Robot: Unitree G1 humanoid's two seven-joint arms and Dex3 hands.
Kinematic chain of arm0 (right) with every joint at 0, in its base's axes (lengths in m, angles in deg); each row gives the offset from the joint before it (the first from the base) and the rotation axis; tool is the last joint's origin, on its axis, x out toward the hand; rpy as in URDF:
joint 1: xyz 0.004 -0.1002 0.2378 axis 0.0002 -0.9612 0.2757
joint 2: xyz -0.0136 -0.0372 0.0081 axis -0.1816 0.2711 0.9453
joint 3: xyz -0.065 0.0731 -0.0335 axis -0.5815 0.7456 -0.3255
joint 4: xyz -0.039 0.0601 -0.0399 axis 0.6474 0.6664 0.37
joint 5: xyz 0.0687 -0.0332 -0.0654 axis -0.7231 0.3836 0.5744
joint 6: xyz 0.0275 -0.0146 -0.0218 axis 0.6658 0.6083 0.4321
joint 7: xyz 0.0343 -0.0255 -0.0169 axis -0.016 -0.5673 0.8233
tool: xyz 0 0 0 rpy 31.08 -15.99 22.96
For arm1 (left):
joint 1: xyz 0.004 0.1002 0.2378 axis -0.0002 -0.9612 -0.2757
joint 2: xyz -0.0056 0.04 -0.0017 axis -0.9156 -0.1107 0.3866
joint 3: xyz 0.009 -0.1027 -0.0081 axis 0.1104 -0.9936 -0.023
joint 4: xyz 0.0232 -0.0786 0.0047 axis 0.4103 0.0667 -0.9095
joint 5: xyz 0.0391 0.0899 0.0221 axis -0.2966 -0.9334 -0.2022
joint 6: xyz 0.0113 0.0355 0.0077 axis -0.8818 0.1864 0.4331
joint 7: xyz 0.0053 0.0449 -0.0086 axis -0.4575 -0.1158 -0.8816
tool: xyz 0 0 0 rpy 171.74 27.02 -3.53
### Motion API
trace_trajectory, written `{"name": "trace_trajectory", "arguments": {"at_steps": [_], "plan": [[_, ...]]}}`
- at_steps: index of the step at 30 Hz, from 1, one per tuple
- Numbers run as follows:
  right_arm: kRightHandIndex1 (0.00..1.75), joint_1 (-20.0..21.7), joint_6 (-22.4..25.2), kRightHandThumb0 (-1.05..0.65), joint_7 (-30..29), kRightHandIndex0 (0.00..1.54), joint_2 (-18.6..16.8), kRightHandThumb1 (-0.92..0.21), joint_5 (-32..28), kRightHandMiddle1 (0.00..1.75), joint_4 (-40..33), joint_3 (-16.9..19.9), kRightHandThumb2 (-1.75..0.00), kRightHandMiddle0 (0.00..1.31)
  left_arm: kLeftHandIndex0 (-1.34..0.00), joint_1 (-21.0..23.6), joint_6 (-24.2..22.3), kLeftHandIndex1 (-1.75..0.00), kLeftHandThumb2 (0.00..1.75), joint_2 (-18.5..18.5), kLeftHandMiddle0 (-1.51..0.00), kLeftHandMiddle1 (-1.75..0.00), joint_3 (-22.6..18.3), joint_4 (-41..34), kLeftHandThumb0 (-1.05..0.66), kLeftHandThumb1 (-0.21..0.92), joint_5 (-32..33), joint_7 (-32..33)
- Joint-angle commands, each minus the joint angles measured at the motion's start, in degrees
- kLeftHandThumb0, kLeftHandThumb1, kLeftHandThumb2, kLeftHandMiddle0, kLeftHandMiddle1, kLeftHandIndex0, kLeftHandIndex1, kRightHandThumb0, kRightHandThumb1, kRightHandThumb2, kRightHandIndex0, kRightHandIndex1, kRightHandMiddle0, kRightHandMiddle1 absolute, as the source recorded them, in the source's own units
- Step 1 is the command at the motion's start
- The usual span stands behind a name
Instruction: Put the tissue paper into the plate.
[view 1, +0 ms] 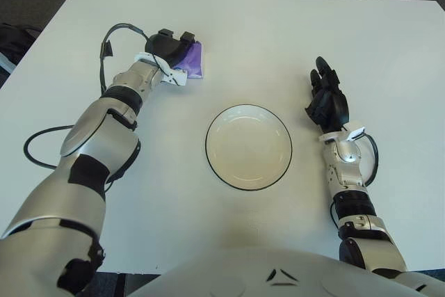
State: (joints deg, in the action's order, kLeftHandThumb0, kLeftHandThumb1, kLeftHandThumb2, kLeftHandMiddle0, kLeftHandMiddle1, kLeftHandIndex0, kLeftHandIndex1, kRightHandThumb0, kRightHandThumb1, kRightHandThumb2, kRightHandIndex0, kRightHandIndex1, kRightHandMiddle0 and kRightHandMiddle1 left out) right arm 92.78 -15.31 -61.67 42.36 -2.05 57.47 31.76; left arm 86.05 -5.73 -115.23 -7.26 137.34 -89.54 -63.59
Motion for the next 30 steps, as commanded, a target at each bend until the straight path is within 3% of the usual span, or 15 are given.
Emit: {"name": "trace_trajectory", "arguments": {"at_steps": [1, 6, 9, 18, 23, 30], "plan": [[0.01, -7.35, 1.42, -0.78, -0.16, 0.08, -0.64, -0.92, 0.96, 0.24, 7.74, 0.06, -1.03, 0.0, -0.79, -2.07, 3.48, -1.44, 1.56, -0.41, -0.81, -1.75, -0.53, -0.5, -0.01, 0.02, 0.61, -2.07], [0.01, -7.31, 1.31, -0.78, 0.19, 0.08, -0.55, -0.92, 0.75, 0.24, 8.08, 0.1, -1.02, 0.0, -0.83, -0.54, 7.51, -1.44, 1.62, -1.96, -0.84, -1.75, -1.73, -3.75, -0.01, -0.03, 1.4, -1.75], [0.01, -7.21, 1.21, -0.78, 0.42, 0.08, -0.51, -0.92, 0.49, 0.24, 8.46, 0.14, -1.02, 0.0, -0.84, 0.03, 11.19, -1.46, 1.66, -3.98, -0.86, -1.75, -2.81, -9.7, -0.01, -0.07, 1.73, -1.38], [0.0, -6.86, 1.09, -0.8, 0.91, 0.07, -0.44, -0.92, 0.26, 0.23, 9.0, 0.02, -1.02, 0.0, -0.89, -3.04, 17.01, -1.48, 1.74, -8.16, -0.91, -1.75, -7.57, -23.63, -0.01, -0.14, 3.36, -0.82], [0.0, -6.66, 1.13, -0.8, 1.11, 0.06, -0.32, -0.92, 0.29, 0.22, 9.33, -0.04, -1.01, 0.0, -0.83, -5.9, 18.07, -1.56, 1.75, -10.95, -0.9, -1.75, -12.09, -36.44, -0.01, -0.12, 5.89, -5.38], [0.0, -6.37, 0.95, -0.79, 1.38, 0.06, -0.23, -0.92, 0.25, 0.21, 10.07, 0.07, -1.02, 0.0, -0.76, -8.78, 16.01, -1.66, 1.75, -10.41, -0.88, -1.75, -15.71, -49.14, -0.01, -0.09, 9.11, -13.57]]}}
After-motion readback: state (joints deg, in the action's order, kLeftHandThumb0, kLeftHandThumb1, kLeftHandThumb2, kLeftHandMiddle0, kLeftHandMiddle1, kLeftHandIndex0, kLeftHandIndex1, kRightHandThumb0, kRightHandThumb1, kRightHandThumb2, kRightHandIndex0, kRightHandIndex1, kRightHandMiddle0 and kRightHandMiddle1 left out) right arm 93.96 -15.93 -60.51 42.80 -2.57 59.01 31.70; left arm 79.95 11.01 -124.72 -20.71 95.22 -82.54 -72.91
